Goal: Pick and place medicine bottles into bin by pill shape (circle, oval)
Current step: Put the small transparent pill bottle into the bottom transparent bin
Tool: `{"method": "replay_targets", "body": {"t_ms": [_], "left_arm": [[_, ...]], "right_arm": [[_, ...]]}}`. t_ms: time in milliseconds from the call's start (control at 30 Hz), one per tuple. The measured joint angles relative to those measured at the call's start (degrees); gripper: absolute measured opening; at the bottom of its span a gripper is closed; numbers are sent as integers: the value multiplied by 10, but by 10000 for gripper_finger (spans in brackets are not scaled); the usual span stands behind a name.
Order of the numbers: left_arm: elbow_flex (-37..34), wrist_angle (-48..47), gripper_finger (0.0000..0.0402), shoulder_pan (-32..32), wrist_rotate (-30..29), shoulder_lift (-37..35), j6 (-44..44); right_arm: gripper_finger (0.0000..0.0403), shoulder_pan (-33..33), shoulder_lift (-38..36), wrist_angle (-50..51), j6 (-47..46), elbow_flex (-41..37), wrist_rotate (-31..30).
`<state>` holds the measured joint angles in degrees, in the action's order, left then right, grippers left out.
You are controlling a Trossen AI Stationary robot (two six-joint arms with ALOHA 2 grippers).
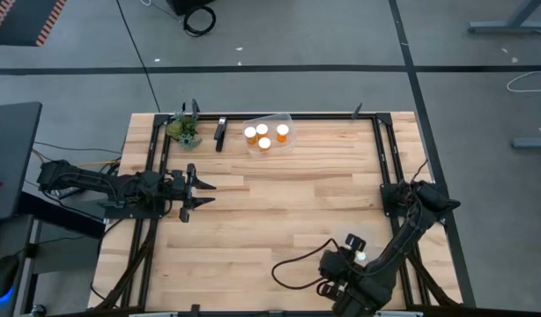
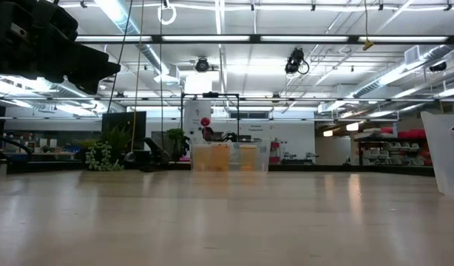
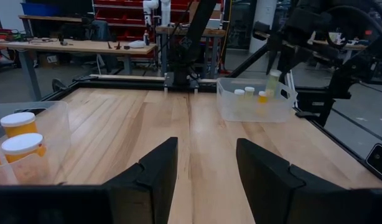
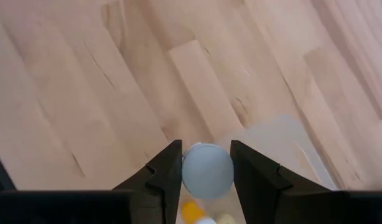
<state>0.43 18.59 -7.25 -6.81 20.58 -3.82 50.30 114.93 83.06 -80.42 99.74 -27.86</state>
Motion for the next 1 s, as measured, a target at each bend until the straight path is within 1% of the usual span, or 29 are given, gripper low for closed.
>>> {"method": "replay_targets", "body": {"t_ms": [233, 567, 1000], "left_arm": [[0, 0, 172, 0, 0, 0, 0], [0, 0, 172, 0, 0, 0, 0], [0, 0, 172, 0, 0, 0, 0]], "right_arm": [[135, 17, 0, 43, -49, 0, 0], [135, 18, 0, 59, -65, 0, 0], [135, 28, 0, 56, -95, -53, 14]]}}
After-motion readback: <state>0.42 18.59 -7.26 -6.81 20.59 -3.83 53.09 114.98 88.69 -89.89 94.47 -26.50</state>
